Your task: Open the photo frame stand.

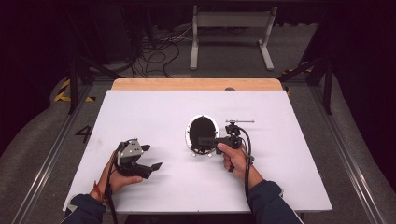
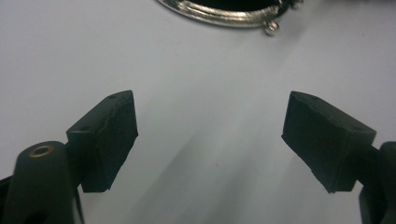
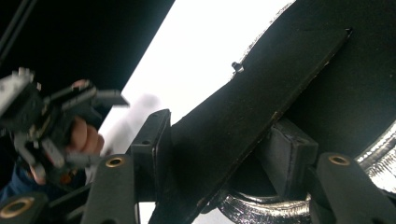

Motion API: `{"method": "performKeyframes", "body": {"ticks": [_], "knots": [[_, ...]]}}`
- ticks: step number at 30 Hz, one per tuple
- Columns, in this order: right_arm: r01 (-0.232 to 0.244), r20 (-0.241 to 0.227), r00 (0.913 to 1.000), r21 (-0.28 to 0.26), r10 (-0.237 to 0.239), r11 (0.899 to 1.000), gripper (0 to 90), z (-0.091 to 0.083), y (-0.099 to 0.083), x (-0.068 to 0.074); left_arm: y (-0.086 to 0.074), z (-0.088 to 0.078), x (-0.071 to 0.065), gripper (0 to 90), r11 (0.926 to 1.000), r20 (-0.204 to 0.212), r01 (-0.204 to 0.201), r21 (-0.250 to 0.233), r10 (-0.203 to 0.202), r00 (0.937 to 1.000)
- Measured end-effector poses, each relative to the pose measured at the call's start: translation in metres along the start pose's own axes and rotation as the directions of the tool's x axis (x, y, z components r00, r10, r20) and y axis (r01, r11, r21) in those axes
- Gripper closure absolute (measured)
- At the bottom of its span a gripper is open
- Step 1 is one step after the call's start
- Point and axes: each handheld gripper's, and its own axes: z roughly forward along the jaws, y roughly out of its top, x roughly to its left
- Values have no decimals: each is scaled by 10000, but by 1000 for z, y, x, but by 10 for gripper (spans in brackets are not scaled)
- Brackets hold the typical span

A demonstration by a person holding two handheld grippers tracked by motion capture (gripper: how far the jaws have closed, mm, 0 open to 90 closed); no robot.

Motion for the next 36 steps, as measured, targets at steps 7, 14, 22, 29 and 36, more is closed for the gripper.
{"method": "performKeyframes", "body": {"ticks": [7,14,22,29,36], "knots": [[403,21,9992,300,-404,9987,568,-1,5,-1,18,9,17,171,9992,204,374,128,-376,9991],[943,-49,9955,502,-942,9943,581,0,8,1,37,33,25,166,9989,393,471,51,-473,9981],[2193,-12,9756,537,-2195,9742,584,0,8,8,53,73,28,156,9943,797,1052,-157,-1037,9914],[2917,-90,9565,451,-2916,9554,598,-3,5,13,58,92,39,160,9884,798,1504,-190,-1485,9857],[3313,-229,9435,434,-3306,9425,618,-9,1,14,64,103,40,171,9836,1130,1797,-172,-1767,9778]]}}
